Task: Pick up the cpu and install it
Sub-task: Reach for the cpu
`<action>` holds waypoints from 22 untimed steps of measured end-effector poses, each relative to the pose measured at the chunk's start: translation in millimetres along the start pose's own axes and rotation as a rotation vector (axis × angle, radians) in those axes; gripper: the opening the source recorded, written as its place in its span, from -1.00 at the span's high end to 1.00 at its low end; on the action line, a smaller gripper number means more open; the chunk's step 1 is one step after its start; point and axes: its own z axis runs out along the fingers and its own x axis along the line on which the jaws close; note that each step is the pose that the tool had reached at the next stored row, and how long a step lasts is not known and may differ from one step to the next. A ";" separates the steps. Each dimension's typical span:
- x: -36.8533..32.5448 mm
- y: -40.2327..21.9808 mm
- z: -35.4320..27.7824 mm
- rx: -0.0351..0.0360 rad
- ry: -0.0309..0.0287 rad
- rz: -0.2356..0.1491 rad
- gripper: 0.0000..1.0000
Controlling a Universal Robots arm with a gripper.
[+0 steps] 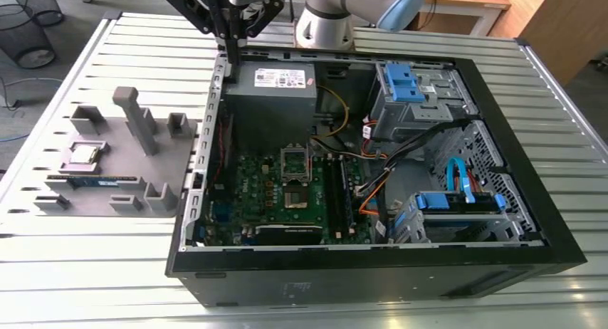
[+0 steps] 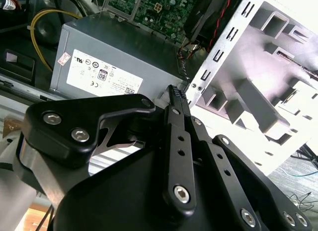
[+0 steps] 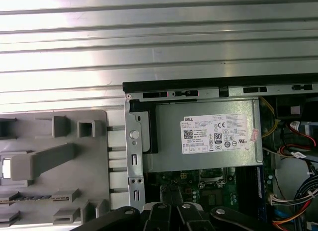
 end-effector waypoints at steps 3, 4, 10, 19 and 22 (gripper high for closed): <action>0.5 0.0 0.0 0.0000 0.0000 0.000 0.79; 0.9 -0.1 0.0 0.0000 0.0000 0.000 0.79; 6.0 -0.4 -0.2 0.0000 0.0000 0.000 0.79; 16.7 -1.3 -0.5 0.0000 0.0000 0.000 0.79; 20.0 -1.5 -0.5 0.0000 0.0000 0.000 0.79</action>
